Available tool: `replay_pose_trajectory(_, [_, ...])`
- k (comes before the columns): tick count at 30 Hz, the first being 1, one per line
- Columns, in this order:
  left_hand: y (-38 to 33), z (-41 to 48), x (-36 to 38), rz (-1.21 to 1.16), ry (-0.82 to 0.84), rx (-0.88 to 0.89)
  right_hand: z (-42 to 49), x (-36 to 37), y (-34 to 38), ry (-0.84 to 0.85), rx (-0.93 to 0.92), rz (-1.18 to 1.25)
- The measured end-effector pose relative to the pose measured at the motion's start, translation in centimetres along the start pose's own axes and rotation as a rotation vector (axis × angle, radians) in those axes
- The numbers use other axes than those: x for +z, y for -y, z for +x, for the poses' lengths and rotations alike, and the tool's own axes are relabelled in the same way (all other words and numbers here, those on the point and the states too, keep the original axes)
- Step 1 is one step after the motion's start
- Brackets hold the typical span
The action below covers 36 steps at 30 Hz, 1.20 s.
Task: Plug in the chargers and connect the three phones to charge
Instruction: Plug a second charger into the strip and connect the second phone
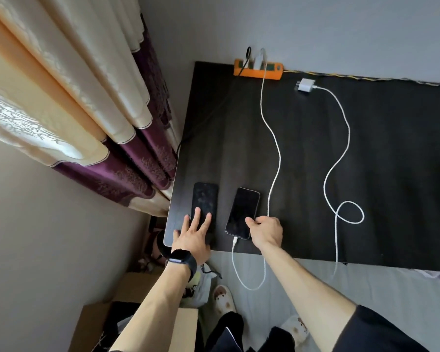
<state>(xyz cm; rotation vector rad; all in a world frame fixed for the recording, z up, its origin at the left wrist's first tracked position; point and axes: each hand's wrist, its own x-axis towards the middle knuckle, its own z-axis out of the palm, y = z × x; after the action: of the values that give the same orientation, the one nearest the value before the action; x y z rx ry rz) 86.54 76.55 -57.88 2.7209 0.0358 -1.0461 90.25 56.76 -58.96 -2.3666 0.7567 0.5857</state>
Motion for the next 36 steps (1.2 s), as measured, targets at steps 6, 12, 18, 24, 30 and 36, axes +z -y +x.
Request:
replay_pose_trajectory(6, [-0.5, -0.1, -1.5, 0.017, 0.031, -0.009, 1.5, -1.3, 1.4, 0.043, -0.012, -0.030])
replay_pose_trajectory(12, [-0.6, -0.6, -1.9, 0.020, 0.047, -0.011, 0.8, -1.1, 1.3, 0.011, 0.003, -0.089])
replay_pose_trajectory(18, [-0.5, -0.5, -1.8, 0.025, 0.051, -0.008, 0.5, -1.3, 0.9, 0.012, -0.062, -0.069])
replay_pose_trajectory(24, [-1.6, -0.1, -3.1, 0.032, -0.083, -0.008, -0.6, -4.5, -1.4, 0.220, -0.147, 0.275])
replay_pose_trajectory(30, [-9.1, -3.2, 0.2, -0.062, -0.159, 0.103, -6.8, -12.1, -13.5, 0.083, -0.013, 0.827])
replay_pose_trajectory(36, [-21.1, -7.2, 5.6, -0.076, -0.055, 0.302, -10.0, -18.9, -27.2, -0.098, 0.118, 0.796])
